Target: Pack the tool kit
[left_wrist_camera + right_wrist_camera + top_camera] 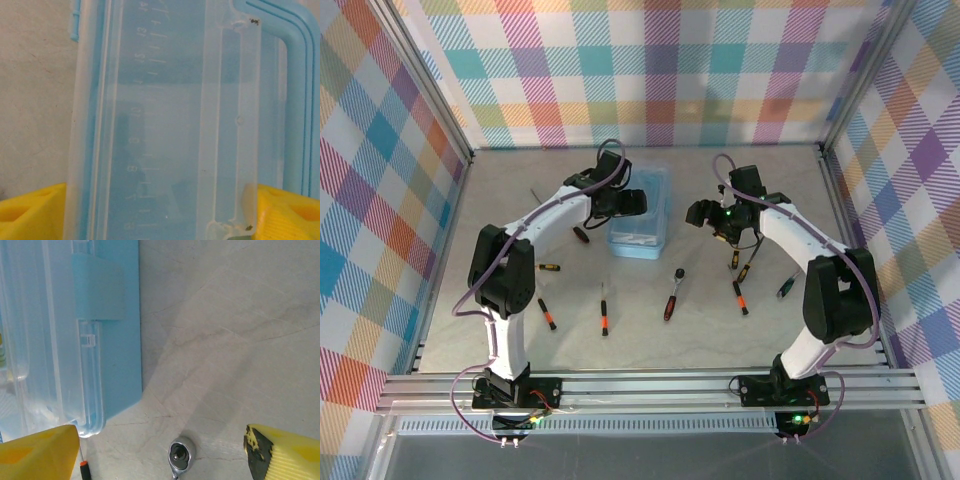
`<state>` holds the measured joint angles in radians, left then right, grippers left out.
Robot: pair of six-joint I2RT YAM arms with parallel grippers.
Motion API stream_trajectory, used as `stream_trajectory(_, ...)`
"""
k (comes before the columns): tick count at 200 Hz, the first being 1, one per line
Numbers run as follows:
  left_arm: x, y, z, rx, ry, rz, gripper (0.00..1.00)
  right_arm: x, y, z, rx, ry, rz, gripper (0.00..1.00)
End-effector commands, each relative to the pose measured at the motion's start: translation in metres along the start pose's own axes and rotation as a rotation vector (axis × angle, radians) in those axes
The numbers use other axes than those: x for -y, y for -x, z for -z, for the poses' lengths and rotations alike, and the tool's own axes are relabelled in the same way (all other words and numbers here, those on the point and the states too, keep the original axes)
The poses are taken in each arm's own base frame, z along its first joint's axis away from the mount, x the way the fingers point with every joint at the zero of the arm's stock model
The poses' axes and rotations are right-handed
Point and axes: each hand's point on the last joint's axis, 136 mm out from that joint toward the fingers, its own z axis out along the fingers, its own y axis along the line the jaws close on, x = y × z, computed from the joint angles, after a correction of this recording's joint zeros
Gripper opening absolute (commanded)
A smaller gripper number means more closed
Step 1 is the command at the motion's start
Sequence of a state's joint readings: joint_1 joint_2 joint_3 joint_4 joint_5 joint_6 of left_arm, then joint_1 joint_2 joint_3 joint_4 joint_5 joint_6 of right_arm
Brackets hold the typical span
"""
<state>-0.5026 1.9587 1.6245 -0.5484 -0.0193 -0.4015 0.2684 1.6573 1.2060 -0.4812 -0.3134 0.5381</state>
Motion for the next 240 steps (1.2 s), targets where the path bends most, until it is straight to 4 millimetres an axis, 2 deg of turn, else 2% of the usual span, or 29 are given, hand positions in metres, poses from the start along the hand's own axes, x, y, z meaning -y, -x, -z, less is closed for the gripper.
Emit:
stream_trajectory(1,0.001,-0.019,-0.006,-0.088,0.021,0.057,0.84,-0.017,0.012,0.004,0.025,0.072,-0.002,0.86)
stream_trajectory(24,0.008,-0.008,0.010,-0.065,0.003,0.031,0.88,-0.015,0.015,0.008,0.049,0.102,0.001,0.90)
stream_trajectory(42,0.012,0.007,0.027,-0.039,0.012,-0.026,0.93,-0.023,0.015,0.014,0.049,0.226,0.000,0.91)
stream_trajectory(65,0.017,0.028,0.043,0.009,0.023,-0.084,0.95,-0.034,0.014,0.022,0.062,0.299,0.028,0.91)
stream_trajectory(81,0.019,0.036,0.043,0.027,0.032,-0.124,0.97,-0.037,0.013,0.025,0.054,0.319,0.048,0.91)
stream_trajectory(101,0.018,0.039,0.034,0.003,0.039,-0.152,0.94,-0.041,0.010,0.021,0.020,0.353,0.044,0.88)
stream_trajectory(149,0.006,0.033,0.010,-0.102,0.142,-0.199,0.91,-0.043,0.005,0.018,-0.025,0.381,0.045,0.87)
stream_trajectory(176,-0.004,0.020,0.001,-0.163,0.209,-0.213,0.92,-0.042,0.002,0.013,-0.050,0.384,0.041,0.88)
stream_trajectory(188,-0.002,0.011,-0.006,-0.194,0.190,-0.215,0.90,-0.042,0.001,0.010,-0.061,0.392,0.034,0.88)
stream_trajectory(201,-0.001,0.003,-0.011,-0.224,0.171,-0.214,0.84,-0.042,0.002,0.007,-0.067,0.406,0.022,0.88)
stream_trajectory(215,0.004,-0.004,-0.013,-0.245,0.133,-0.217,0.71,-0.045,0.002,0.002,-0.080,0.442,0.010,0.87)
stream_trajectory(240,0.012,-0.013,-0.013,-0.264,0.062,-0.212,0.58,-0.053,0.008,-0.006,-0.095,0.532,-0.020,0.87)
